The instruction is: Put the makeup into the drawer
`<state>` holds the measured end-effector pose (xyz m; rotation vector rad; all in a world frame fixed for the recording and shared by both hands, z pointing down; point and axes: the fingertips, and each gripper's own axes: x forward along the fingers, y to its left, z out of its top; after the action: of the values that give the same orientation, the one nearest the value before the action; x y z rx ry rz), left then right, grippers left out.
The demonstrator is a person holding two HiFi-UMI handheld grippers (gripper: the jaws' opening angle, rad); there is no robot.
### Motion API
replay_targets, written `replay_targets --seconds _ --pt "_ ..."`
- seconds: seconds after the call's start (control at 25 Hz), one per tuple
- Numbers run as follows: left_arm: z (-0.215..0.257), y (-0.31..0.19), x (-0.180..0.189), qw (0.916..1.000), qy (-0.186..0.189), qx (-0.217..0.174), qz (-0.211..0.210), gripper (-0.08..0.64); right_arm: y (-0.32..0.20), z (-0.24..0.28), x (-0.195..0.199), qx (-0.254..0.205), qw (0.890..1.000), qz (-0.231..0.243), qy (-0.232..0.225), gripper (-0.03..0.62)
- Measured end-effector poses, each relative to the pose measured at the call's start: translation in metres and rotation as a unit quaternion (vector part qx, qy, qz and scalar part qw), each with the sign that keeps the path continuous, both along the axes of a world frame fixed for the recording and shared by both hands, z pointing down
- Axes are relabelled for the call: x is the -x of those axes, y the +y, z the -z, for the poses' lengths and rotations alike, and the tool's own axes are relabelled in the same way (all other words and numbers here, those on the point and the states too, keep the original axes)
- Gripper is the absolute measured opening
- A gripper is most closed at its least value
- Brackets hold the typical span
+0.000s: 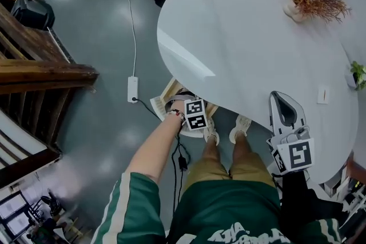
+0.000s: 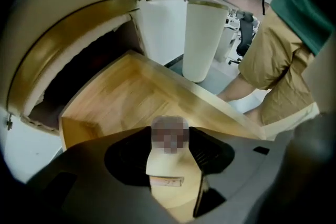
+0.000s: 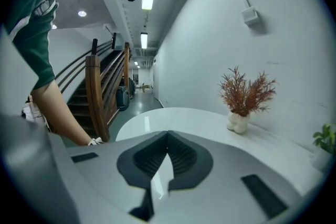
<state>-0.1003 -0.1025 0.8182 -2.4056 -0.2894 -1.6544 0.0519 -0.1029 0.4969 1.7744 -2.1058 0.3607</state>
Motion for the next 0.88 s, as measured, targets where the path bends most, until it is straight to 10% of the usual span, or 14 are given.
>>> replay_targets --seconds 0.88 --pt "-0.059 0.015 -0.002 0.9981 -0.038 0.033 0.036 0.286 0.032 -0.018 -0.011 0.027 0.999 -0.006 0.016 0.003"
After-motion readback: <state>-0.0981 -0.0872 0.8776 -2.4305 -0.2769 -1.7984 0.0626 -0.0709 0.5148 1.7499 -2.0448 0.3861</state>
